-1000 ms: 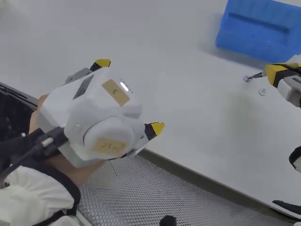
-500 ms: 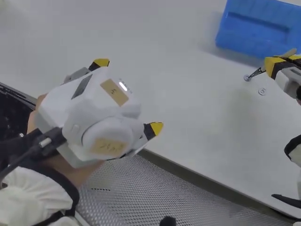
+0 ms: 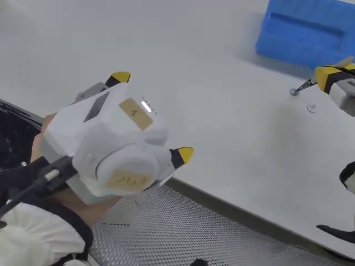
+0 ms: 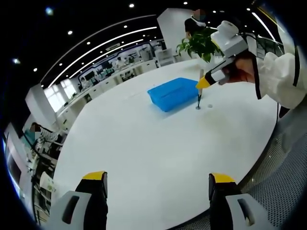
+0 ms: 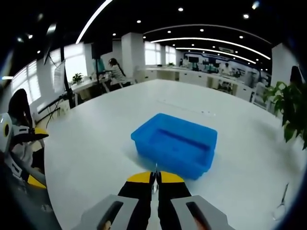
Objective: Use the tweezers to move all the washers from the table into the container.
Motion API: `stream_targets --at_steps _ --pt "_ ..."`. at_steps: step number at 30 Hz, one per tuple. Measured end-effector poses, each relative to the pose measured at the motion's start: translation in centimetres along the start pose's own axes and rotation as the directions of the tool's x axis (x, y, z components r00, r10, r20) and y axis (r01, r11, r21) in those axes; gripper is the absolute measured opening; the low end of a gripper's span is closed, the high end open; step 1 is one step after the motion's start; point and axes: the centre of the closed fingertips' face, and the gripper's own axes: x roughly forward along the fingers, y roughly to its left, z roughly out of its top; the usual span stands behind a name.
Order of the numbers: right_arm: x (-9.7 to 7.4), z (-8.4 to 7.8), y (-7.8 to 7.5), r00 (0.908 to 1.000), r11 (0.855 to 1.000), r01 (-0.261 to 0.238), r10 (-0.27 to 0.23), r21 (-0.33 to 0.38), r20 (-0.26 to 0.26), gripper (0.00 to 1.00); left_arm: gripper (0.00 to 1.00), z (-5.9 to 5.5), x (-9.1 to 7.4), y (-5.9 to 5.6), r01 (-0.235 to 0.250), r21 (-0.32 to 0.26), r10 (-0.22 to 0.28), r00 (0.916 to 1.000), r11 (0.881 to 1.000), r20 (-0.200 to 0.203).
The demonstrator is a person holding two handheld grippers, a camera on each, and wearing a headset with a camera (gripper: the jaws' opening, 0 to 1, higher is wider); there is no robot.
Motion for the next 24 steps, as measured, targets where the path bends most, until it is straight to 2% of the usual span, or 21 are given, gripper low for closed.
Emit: stream_targets --at_steps 10,17,24 --pt "-0.5 0.2 -0.3 0.9999 1.000 -0.007 0.006 0.011 0.010 0.00 0.89 -0.1 0.0 0.0 -0.003 0.007 0.003 1.0000 1.000 -0.004" --pt "-1.1 1.9 -0.8 0.9989 1.000 -0.006 0.007 -0.007 0.046 0.00 0.89 -0.1 0.0 0.0 -0.007 0.013 0.007 1.0000 1.000 -0.006" --pt "-1.4 4.4 -1.5 0.9953 0.999 0.010 -0.006 -0.037 0.097 0.00 0.89 0.0 -0.1 0.0 -0.009 0.012 0.009 1.0000 1.000 0.000"
